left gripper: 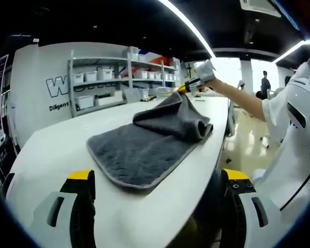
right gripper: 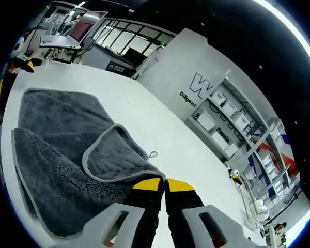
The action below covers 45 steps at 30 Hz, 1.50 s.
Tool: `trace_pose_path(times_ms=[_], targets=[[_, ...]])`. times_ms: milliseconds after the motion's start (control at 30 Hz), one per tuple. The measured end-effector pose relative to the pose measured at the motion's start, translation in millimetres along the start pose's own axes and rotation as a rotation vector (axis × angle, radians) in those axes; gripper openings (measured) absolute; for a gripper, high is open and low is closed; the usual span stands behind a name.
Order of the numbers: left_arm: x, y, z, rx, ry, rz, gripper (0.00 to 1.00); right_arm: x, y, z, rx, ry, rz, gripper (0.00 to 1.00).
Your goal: Open the folded towel by lifting each exposed corner and separating the folded layers until the towel lies flat within the target outline without major curled edges
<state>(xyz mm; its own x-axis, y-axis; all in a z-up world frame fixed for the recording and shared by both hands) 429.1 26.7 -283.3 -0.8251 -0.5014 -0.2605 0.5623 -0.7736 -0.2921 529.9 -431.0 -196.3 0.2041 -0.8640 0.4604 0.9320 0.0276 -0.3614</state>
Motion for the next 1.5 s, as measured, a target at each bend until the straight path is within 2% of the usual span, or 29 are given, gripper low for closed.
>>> trace_pose_path(times_ms=[400, 1500], targets=[[1.4, 2, 0.6, -0.004, 0.002, -0.006, 0.99, 21, -6, -7.1, -0.032, -0.016, -0.053, 0.00], [0.6, 4, 1.3, -0.010, 0.003, -0.007, 0.99, 73, -14, -34.3, -0.172, -0.078, -0.207, 0.00]])
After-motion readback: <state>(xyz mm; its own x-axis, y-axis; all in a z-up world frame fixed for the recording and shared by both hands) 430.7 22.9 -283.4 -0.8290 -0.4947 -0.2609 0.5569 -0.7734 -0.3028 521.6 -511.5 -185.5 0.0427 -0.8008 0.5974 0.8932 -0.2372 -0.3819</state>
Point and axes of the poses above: the point that each gripper's makers call its tool centre point, and the gripper's own axes: y roughly forward along the fingers, x roughly to its right, z roughly out of its top, the point moved 6 cm from there along -y, roughly backward along the fingers, and after that the axes turned 12 degrees about y, right-handed, at the moved point
